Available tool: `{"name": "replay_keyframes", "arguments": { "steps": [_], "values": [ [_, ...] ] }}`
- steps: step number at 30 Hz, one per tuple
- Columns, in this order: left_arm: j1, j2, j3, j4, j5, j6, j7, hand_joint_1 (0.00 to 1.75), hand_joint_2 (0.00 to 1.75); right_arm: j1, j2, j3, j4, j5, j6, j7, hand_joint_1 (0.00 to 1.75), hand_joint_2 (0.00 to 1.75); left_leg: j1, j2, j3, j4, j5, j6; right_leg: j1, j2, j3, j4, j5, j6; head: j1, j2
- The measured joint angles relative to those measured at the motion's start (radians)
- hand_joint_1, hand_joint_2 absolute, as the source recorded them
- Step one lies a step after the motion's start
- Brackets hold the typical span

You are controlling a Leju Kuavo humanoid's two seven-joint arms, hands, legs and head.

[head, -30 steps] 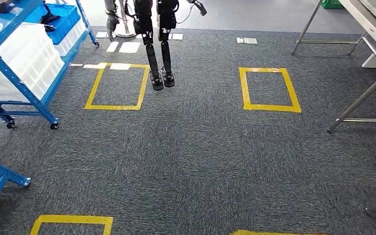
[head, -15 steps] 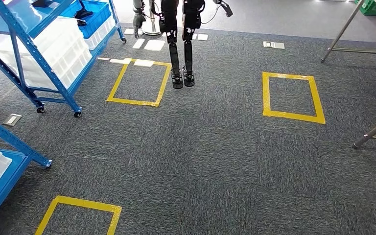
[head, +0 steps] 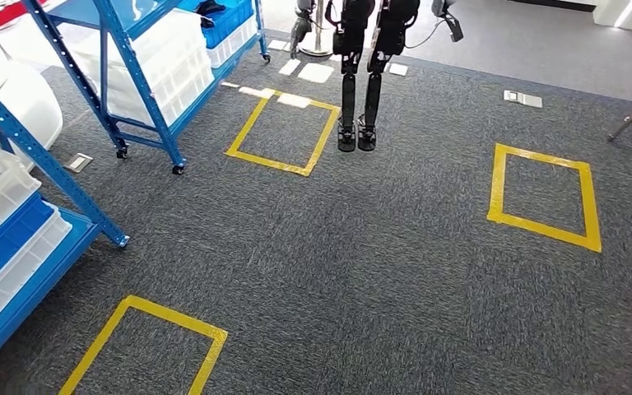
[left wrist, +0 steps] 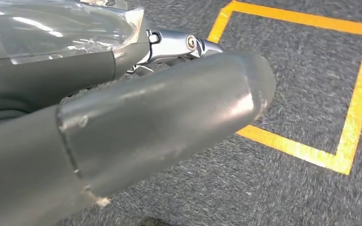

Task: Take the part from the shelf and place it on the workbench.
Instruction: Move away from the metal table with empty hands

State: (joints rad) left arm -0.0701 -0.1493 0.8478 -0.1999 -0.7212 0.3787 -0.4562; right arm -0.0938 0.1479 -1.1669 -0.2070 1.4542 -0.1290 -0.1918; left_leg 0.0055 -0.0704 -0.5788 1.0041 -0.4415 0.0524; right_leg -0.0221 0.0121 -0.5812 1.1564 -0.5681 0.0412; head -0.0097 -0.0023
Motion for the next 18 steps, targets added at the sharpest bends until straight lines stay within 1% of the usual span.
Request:
{"name": "replay_keyframes", "arguments": {
  "steps": [1,2,3,4,5,6,7,8,9,10,11,12,13,14,15,16,17,18],
  "values": [
    [0.0,0.0,0.0,0.0,0.0,0.0,0.0,0.0,0.0,-0.001,-0.001,0.0,0.0,0.0,0.0,0.0,0.0,0.0,-0.001,-0.012,-0.002,0.004,-0.001,-0.006,-0.002,0.015,0.028,-0.068,0.028,0.005,0.001,0.0],
    [0.0,0.0,0.0,0.0,-0.001,0.0,0.0,0.0,0.0,-0.001,-0.001,0.0,0.0,0.0,0.0,0.001,0.0,0.0,-0.002,-0.021,-0.004,0.007,-0.001,-0.012,-0.004,0.026,0.046,-0.116,0.047,0.005,0.001,0.0],
    [0.0,0.0,0.0,0.0,-0.001,0.0,0.0,0.0,0.0,-0.002,-0.002,0.0,0.0,0.0,0.0,0.001,0.0,0.0,-0.003,-0.028,-0.007,0.008,-0.001,-0.018,-0.003,0.034,0.054,-0.141,0.057,0.0,0.001,0.0],
    [0.001,0.0,0.0,0.0,-0.001,0.0,0.0,0.0,0.0,-0.003,-0.002,0.0,0.0,0.0,-0.001,0.002,0.0,0.0,-0.003,-0.035,-0.009,0.008,-0.001,-0.025,0.002,0.031,0.055,-0.145,0.059,-0.009,0.0,0.0],
    [0.002,0.001,0.0,0.0,-0.002,-0.001,0.001,0.0,0.0,-0.003,-0.002,0.0,0.0,0.0,-0.001,0.002,0.0,0.0,0.0,-0.04,-0.012,0.007,0.001,-0.03,0.0,0.022,0.057,-0.146,0.062,-0.018,-0.001,0.0],
    [0.003,0.001,0.0,0.0,-0.002,-0.001,0.002,0.0,0.0,-0.004,-0.002,0.0,0.0,0.0,-0.001,0.004,0.0,0.0,0.003,-0.037,-0.015,0.01,0.0,-0.034,-0.001,0.014,0.06,-0.148,0.065,-0.025,-0.001,0.0],
    [0.004,0.001,0.0,0.0,-0.002,-0.005,0.006,0.0,0.0,-0.004,-0.001,0.0,0.0,0.001,0.0,0.005,0.0,0.0,0.004,-0.022,-0.024,0.027,-0.013,-0.038,-0.002,0.006,0.062,-0.15,0.069,-0.034,-0.003,0.0],
    [0.004,0.0,0.0,0.0,-0.003,-0.011,0.014,0.0,0.0,-0.004,-0.001,0.0,0.0,0.002,0.0,0.007,0.0,0.0,0.005,0.0,-0.04,0.062,-0.036,-0.042,-0.004,-0.004,0.061,-0.151,0.071,-0.042,-0.006,0.0],
    [0.002,0.0,0.0,0.0,-0.002,-0.023,0.027,0.0,0.0,-0.003,0.0,0.0,0.0,0.002,0.0,0.009,0.0,0.0,0.005,0.027,-0.065,0.118,-0.071,-0.045,-0.001,-0.015,0.06,-0.152,0.072,-0.047,-0.008,0.0],
    [0.001,-0.001,0.0,0.001,0.003,-0.044,0.049,0.0,0.0,-0.001,0.0,0.001,0.0,0.004,0.002,0.011,0.0,0.0,0.005,0.048,-0.096,0.186,-0.108,-0.047,0.002,-0.026,0.059,-0.152,0.072,-0.051,-0.01,0.0],
    [0.0,-0.001,0.002,0.001,0.011,-0.075,0.082,0.0,0.0,0.001,-0.001,0.001,0.0,0.007,0.004,0.013,0.0,0.0,0.006,0.058,-0.125,0.25,-0.135,-0.05,0.005,-0.038,0.059,-0.151,0.071,-0.052,-0.011,0.0],
    [0.0,-0.002,0.005,0.002,0.021,-0.115,0.127,0.0,0.0,0.002,-0.001,0.002,0.0,0.011,0.008,0.014,0.0,0.0,0.007,0.064,-0.143,0.289,-0.146,-0.05,0.007,-0.05,0.058,-0.151,0.07,-0.053,-0.01,0.0],
    [0.001,-0.002,0.009,0.003,0.031,-0.158,0.178,0.0,0.0,0.001,-0.002,0.004,0.0,0.015,0.012,0.014,0.0,0.0,0.007,0.067,-0.142,0.29,-0.137,-0.05,0.008,-0.061,0.058,-0.151,0.069,-0.054,-0.011,0.0],
    [0.001,-0.002,0.014,0.004,0.038,-0.198,0.23,0.0,0.0,0.0,-0.002,0.007,0.0,0.017,0.016,0.014,0.0,0.0,0.007,0.072,-0.121,0.253,-0.112,-0.049,0.009,-0.07,0.059,-0.151,0.068,-0.054,-0.011,0.0],
    [0.002,-0.003,0.018,0.005,0.043,-0.229,0.276,0.0,0.0,-0.002,-0.002,0.009,0.0,0.019,0.019,0.014,0.0,0.0,0.006,0.085,-0.085,0.187,-0.079,-0.046,0.01,-0.079,0.061,-0.151,0.067,-0.054,-0.011,0.0],
    [0.001,-0.004,0.022,0.006,0.046,-0.254,0.313,0.0,0.0,-0.003,-0.002,0.012,0.0,0.019,0.021,0.014,0.0,0.0,0.004,0.104,-0.047,0.117,-0.054,-0.043,0.013,-0.088,0.062,-0.151,0.065,-0.053,-0.011,0.0],
    [-0.001,-0.005,0.025,0.006,0.047,-0.273,0.348,0.0,0.0,-0.004,-0.002,0.015,0.0,0.019,0.022,0.014,0.0,0.0,0.001,0.118,-0.019,0.063,-0.037,-0.04,0.016,-0.095,0.063,-0.151,0.063,-0.05,-0.01,0.0],
    [-0.003,-0.006,0.027,0.006,0.045,-0.288,0.379,0.0,0.0,-0.004,-0.002,0.017,0.0,0.018,0.023,0.014,0.0,0.0,-0.002,0.128,-0.004,0.031,-0.03,-0.037,0.02,-0.103,0.064,-0.15,0.06,-0.046,-0.01,0.0]
  ]
}}
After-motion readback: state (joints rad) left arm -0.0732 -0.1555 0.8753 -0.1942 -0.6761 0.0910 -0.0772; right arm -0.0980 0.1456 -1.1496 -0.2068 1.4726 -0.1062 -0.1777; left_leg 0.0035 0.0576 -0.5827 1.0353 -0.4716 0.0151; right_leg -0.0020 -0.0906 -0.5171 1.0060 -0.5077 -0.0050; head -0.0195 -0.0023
